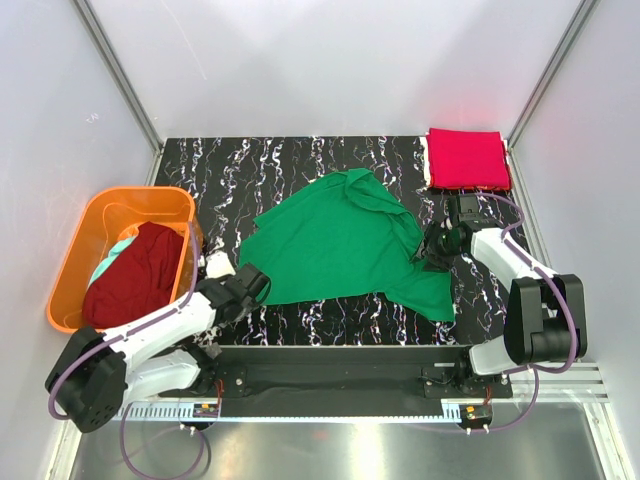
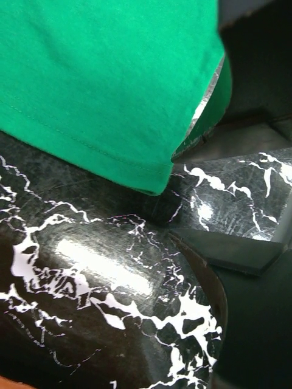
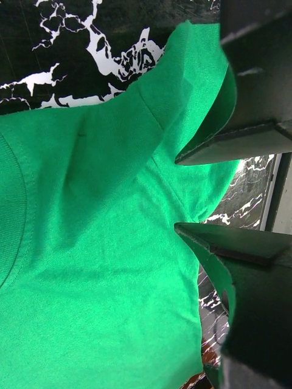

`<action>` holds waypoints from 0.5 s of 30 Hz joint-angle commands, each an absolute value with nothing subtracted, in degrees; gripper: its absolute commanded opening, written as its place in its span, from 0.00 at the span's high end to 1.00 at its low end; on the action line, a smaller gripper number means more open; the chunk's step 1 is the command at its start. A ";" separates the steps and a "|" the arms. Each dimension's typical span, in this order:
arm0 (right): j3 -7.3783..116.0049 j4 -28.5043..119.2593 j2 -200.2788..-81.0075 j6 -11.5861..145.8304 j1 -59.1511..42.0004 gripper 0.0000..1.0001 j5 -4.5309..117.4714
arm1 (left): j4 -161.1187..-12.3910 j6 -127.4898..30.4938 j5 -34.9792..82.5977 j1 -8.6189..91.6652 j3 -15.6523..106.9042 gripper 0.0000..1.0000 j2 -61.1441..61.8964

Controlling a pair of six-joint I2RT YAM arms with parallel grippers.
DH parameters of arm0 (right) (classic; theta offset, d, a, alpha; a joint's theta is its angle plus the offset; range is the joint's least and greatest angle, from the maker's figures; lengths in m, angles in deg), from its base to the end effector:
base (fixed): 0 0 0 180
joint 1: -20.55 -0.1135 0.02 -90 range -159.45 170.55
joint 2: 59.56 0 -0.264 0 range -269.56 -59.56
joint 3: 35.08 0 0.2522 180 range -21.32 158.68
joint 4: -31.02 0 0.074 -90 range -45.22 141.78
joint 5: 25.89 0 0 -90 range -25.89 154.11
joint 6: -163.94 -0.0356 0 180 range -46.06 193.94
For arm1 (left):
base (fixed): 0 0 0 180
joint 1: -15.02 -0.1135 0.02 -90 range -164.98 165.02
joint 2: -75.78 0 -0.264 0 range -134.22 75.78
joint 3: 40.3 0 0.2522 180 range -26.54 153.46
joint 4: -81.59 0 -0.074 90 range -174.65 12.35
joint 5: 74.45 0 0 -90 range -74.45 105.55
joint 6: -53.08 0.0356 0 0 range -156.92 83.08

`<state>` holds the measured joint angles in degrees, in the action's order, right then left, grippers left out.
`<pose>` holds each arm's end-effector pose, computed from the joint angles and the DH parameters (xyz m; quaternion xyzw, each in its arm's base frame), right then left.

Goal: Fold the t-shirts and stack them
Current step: Flatten the tshirt out

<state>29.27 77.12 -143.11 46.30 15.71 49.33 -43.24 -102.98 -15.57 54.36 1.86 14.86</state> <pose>0.2721 0.0322 0.1944 0.1645 0.9551 0.1800 0.1685 0.1350 -0.0868 0.1627 -0.2569 0.9194 0.0538 0.2929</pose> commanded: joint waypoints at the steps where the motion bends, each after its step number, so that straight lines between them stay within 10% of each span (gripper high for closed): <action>1: 29.13 75.81 -142.44 47.66 15.37 0.51 47.50 | -46.15 -103.28 -19.96 54.49 2.20 0.49 14.17; 15: 28.16 74.75 -143.23 47.31 15.37 0.52 46.97 | -49.93 -102.31 -19.88 53.78 1.93 0.52 10.66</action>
